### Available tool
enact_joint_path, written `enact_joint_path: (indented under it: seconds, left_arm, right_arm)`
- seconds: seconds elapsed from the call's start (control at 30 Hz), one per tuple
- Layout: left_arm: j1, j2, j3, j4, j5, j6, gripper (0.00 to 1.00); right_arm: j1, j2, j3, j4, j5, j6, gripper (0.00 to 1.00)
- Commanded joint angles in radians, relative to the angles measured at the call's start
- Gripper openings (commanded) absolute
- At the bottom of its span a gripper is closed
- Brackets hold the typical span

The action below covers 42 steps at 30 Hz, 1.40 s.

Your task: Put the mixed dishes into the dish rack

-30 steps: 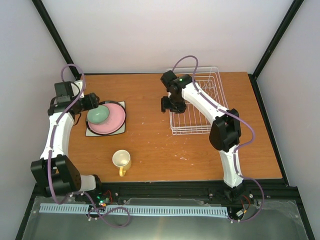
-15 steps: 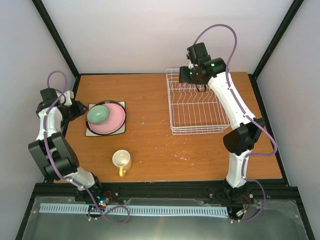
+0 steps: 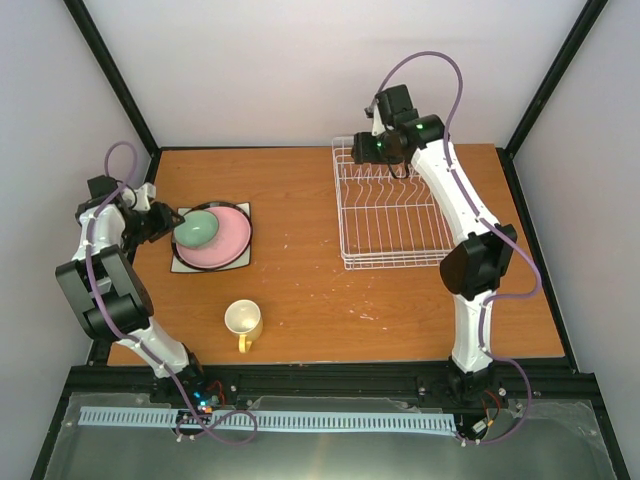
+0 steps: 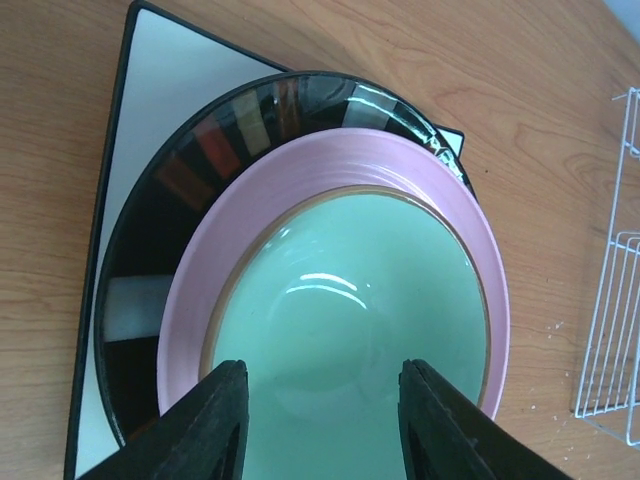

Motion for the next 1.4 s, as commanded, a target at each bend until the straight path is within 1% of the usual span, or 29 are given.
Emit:
enact_joint_path:
  seconds: [0.0,0.3,0.47,0.77,0.9,1.0,1.03,1.1,1.2,1.23,1.37]
  left_arm:
    - [0.003,0.003,0.048,-0.005,-0.049,0.009,0.43]
    - [0.003,0.038,0.042,-0.007,-0.1,0.011,0.43]
    - [0.003,0.051,0.003,0.019,-0.125,0.013,0.43]
    - [0.002,0.076,-0.008,0.053,-0.054,-0.005,0.42]
    - [-0.001,0.095,0.002,0.058,-0.026,-0.007,0.35]
    - [-0.007,0.112,0.001,0.058,-0.02,-0.005,0.34]
    - [-0.01,0.118,0.0,0.06,-0.018,-0.004,0.32]
    - [-0.013,0.126,0.001,0.06,-0.012,-0.001,0.22]
    - [-0.018,0.129,0.012,0.056,0.005,0.0,0.04]
    - [-0.019,0.127,0.017,0.053,0.009,0.0,0.01]
    - [-0.021,0.1,0.045,0.042,0.019,-0.007,0.01]
  right_arm:
    - [-0.024,-0.007,0.033,0.013,-0.036,-0.022,0.62]
    - [-0.042,-0.011,0.02,0.017,-0.05,-0.024,0.63]
    - [-0.048,-0.013,0.015,0.017,-0.053,-0.026,0.63]
    - [-0.053,-0.009,0.01,0.02,-0.054,-0.026,0.62]
    - [-0.055,-0.005,0.011,0.02,-0.062,-0.024,0.62]
    - [-0.055,-0.003,0.009,0.019,-0.063,-0.025,0.62]
    - [-0.055,-0.004,0.009,0.019,-0.061,-0.025,0.62]
    - [-0.055,-0.004,0.007,0.018,-0.059,-0.027,0.62]
    - [-0.055,-0.004,0.004,0.019,-0.058,-0.03,0.62]
    - [-0.056,-0.004,0.002,0.017,-0.059,-0.032,0.62]
    - [-0.055,-0.006,-0.012,0.022,-0.062,-0.034,0.62]
